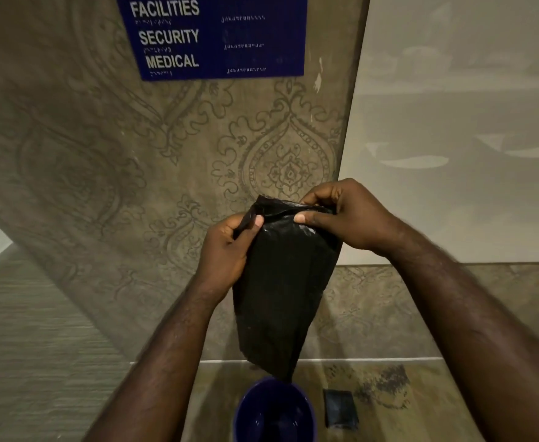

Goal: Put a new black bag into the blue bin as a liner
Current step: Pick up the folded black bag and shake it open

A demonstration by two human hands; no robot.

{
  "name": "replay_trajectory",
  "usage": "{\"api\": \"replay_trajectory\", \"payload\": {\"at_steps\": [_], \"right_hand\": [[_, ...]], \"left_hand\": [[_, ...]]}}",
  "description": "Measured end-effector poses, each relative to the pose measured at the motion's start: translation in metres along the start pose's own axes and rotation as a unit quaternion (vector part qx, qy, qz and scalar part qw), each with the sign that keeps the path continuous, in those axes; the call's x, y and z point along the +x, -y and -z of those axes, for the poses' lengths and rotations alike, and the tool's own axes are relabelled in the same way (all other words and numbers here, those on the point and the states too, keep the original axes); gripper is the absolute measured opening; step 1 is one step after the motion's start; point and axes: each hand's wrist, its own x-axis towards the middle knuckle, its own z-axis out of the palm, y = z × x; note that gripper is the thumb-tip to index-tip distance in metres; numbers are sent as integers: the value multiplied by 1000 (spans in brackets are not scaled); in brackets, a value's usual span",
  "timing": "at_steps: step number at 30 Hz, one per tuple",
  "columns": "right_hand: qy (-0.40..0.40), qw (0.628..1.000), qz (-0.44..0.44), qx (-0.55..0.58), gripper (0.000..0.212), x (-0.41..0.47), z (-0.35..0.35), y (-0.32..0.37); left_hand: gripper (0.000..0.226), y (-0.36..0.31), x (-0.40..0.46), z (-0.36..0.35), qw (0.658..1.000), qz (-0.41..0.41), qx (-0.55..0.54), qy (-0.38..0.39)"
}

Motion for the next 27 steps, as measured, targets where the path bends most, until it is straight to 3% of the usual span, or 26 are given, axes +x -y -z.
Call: {"api": "replay_trajectory", "payload": {"at_steps": [5, 8, 13, 16, 18, 20, 22, 27], "right_hand": [[-53, 998, -34, 28, 9, 2, 3, 12], [-91, 990, -60, 84, 8, 7, 7, 18], [-199, 956, -114, 184, 20, 15, 14, 20], [-238, 935, -145, 218, 25, 16, 10, 19], [-268, 925, -164, 213, 32, 17, 2, 17], [-286, 918, -176, 210, 36, 18, -6, 17], [-288, 912, -181, 228, 39, 20, -11, 19], [-263, 892, -183, 317, 37, 25, -14, 27]], "left_hand": [[21, -15, 3, 6, 1000, -7, -19, 2], [41, -12, 2, 7, 993, 49, -90, 53], [73, 13, -1, -2, 994, 79, -47, 62], [86, 13, 1, -16, 998, 16, 19, -57], [74, 4, 0, -26, 983, -96, 83, -131], [60, -2, -1, -37, 965, -189, 116, -141], [60, -6, -2, -46, 966, -194, 126, -114], [78, 10, -9, -60, 976, -111, 155, -103]]}}
